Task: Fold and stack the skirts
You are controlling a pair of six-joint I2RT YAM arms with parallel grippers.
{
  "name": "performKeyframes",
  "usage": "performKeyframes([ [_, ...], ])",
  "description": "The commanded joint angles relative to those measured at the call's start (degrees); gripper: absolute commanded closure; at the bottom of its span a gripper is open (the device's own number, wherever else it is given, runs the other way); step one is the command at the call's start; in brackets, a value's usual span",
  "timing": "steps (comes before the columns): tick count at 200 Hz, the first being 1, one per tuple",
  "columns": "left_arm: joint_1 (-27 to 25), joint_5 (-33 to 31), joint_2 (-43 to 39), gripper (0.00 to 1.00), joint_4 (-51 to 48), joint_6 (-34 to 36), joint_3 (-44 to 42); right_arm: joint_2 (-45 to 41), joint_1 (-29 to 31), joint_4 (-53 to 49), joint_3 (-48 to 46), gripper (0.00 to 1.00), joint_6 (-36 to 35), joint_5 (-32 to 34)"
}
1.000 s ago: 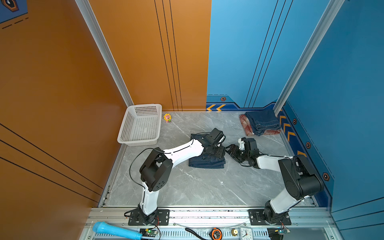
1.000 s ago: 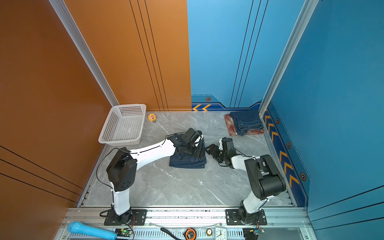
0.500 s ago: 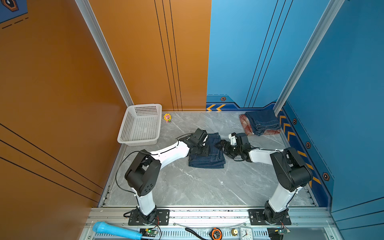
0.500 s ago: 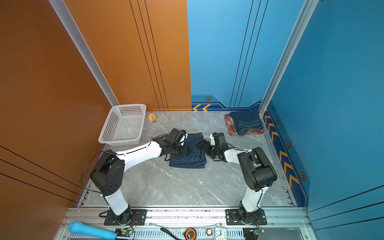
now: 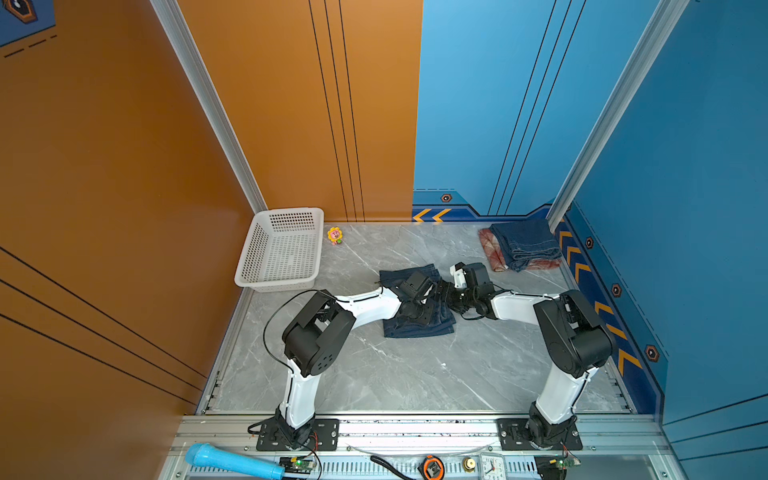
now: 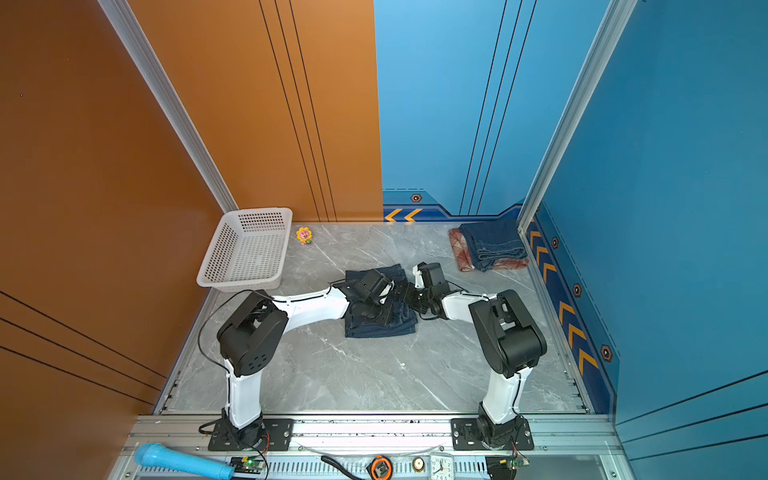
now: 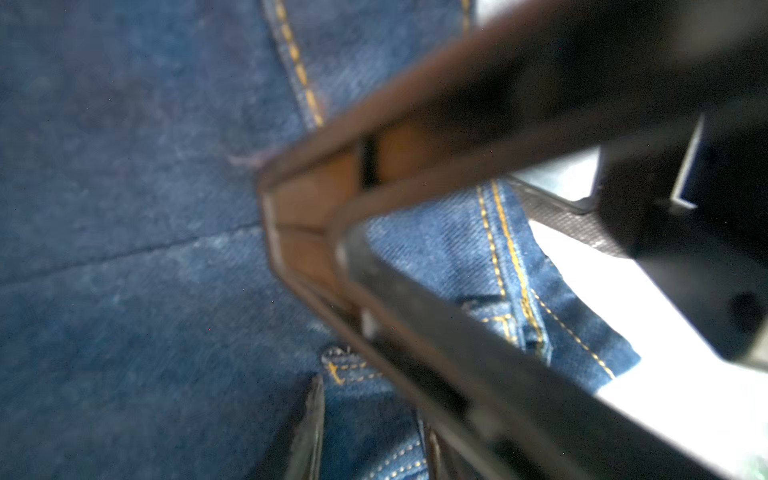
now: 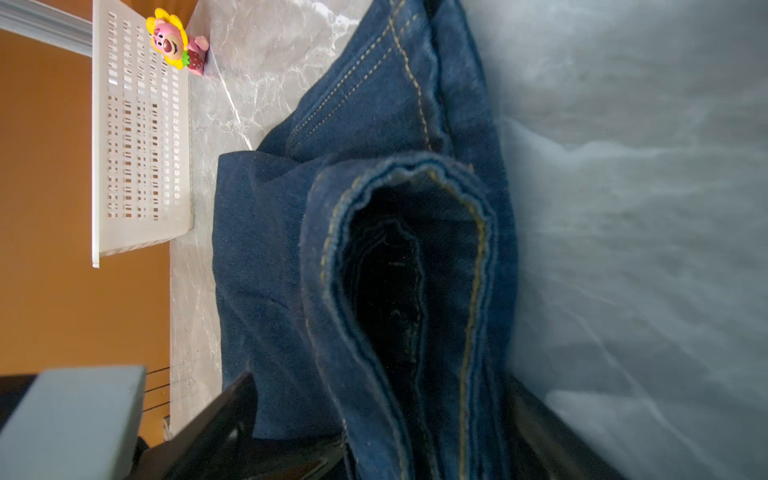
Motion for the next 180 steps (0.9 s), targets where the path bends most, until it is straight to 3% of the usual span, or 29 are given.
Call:
performKeyframes([
  [1, -0.9, 0.9, 2.4, 0.6, -1.3, 1.4, -0.6, 7.1, 1.1, -9.7, -2.2, 0.19, -1.3, 1.9],
  [37, -0.2, 0.1, 1.7, 0.61, -1.1, 1.4, -1.5, 10.1, 2.1, -12.0, -0.3, 0.36, -3.5, 2.3],
  [101, 3.1, -1.9, -4.7, 0.64, 1.7, -0.7, -7.0, 8.4, 0.8, -13.0, 0.4, 1.0, -3.8, 3.9],
  [139, 7.6, -3.4, -12.1, 0.6, 3.5, -2.8, -12.0, 1.4, -0.8, -12.0, -4.0, 1.0, -0.2, 6.5],
  [180, 11.5, -6.7, -16.0, 0.52, 4.5, -5.5, -14.8, -8.4, 0.3, -6.5, -13.3, 1.0, 9.2, 11.7],
])
